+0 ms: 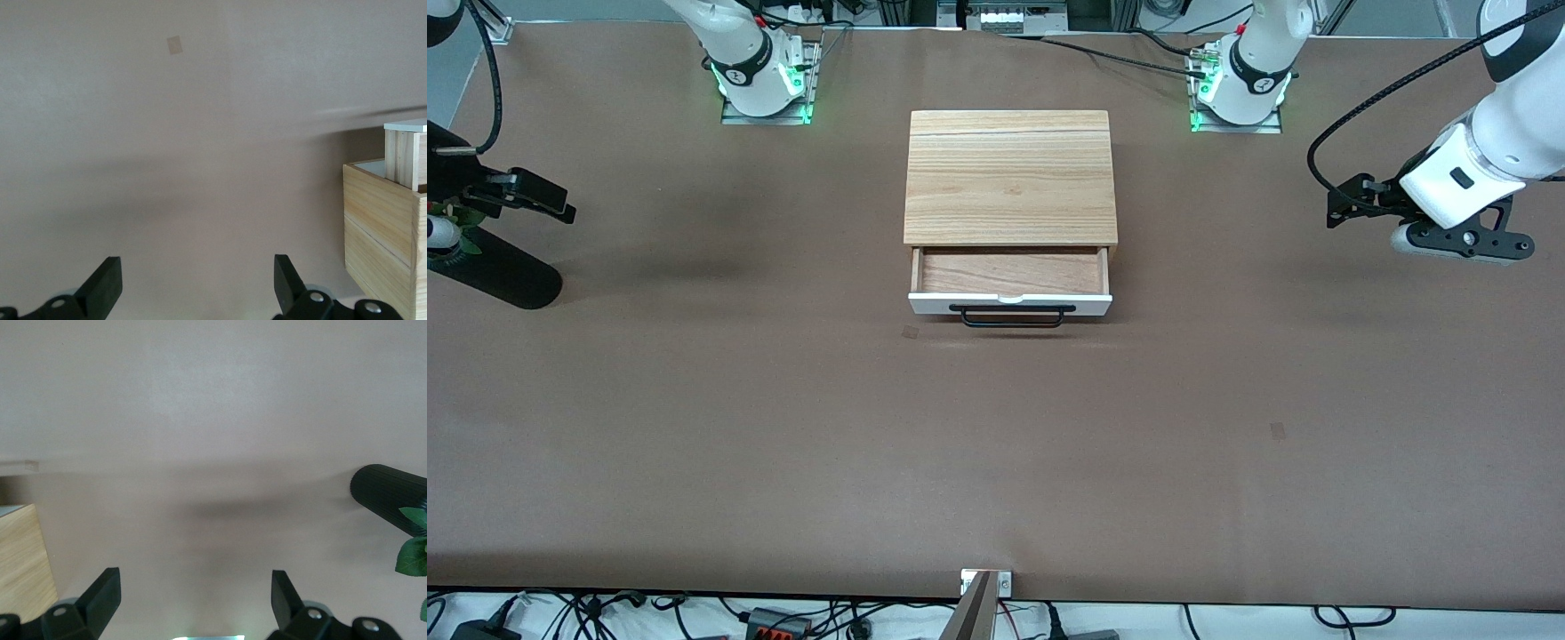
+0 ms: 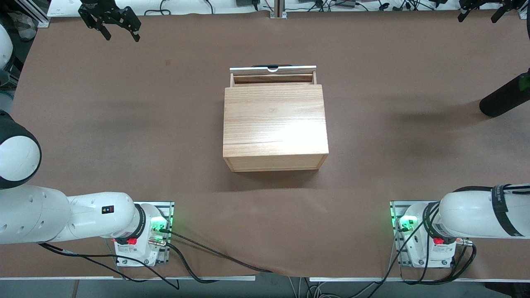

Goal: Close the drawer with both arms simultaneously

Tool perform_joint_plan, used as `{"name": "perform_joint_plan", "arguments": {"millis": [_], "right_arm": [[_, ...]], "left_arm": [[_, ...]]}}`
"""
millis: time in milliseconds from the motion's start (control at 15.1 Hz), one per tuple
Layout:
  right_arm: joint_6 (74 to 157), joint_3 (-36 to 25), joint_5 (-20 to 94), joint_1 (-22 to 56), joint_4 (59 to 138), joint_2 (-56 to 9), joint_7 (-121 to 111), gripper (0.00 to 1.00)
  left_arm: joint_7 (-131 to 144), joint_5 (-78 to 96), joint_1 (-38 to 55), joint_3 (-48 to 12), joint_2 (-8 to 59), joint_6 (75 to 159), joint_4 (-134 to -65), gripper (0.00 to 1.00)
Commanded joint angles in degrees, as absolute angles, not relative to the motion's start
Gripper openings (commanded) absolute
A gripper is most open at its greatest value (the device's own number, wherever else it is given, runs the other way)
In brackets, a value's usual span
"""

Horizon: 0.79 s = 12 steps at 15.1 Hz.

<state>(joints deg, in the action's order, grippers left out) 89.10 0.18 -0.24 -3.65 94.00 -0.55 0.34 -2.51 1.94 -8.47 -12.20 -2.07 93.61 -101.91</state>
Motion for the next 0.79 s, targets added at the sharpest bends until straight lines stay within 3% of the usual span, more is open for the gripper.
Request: {"name": "perform_joint_plan", "arguments": {"millis": [0, 728], "right_arm": [[88.0, 0.1, -0.4, -3.4, 92.8, -0.9, 1.5, 1.0], [88.0, 0.2, -0.6, -3.5, 92.7, -1.1, 0.7, 1.0]], "left_arm": [[-1.5, 0.3, -8.4, -12.6, -2.1, 92.5, -100.8, 1.0], [-1.2, 0.5, -7.8, -12.7, 1.3, 92.5, -98.3, 1.0]]}}
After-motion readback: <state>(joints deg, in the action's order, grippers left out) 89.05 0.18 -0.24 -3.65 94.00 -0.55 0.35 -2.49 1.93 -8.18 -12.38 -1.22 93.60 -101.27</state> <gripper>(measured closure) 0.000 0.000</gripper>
